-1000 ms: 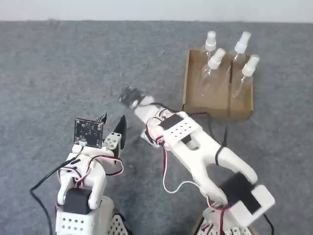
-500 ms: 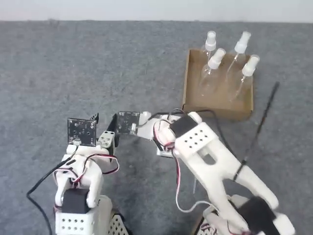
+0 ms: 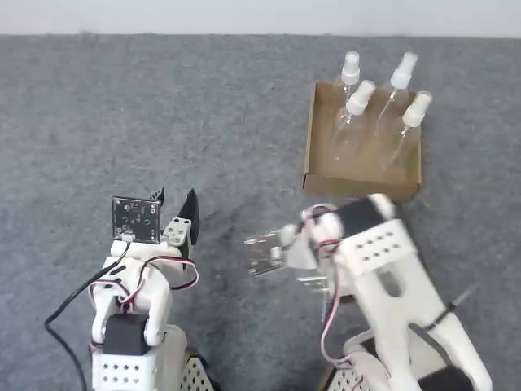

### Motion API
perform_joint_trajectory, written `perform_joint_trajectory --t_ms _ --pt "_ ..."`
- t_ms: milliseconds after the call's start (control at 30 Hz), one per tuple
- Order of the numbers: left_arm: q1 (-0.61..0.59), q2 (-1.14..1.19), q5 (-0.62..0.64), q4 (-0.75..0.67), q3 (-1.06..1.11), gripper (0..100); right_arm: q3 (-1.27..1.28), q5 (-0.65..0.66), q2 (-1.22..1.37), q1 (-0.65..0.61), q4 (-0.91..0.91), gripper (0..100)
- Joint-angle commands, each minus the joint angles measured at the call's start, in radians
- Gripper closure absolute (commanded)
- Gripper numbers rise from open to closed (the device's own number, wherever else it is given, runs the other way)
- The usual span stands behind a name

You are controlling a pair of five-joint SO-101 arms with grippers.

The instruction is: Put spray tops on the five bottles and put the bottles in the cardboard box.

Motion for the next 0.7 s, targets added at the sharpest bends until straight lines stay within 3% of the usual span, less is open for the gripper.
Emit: perform_joint_trajectory --t_ms 0,133,267,433,567,667 --pt "-0.002 -0.014 0.002 -0.032 -0.035 85 0.048 0.155 -0.088 0.231 -0.027 99.1" --pt "0.002 -0.014 0.002 -0.032 -0.033 85 0.127 0.358 -0.125 0.486 -0.119 99.1" --pt "0.002 -0.014 0.002 -0.032 -0.033 85 0.160 0.508 -0.128 0.634 -0.163 99.1" --pt "0.002 -0.014 0.002 -0.032 -0.031 85 0.173 0.655 -0.127 0.711 -0.182 99.0" --pt "0.002 -0.014 0.002 -0.032 -0.031 85 0.175 0.677 -0.127 0.745 -0.183 97.8" --pt "0.002 -0.014 0.002 -0.031 -0.030 85 0.187 0.677 -0.127 0.786 -0.231 90.1"
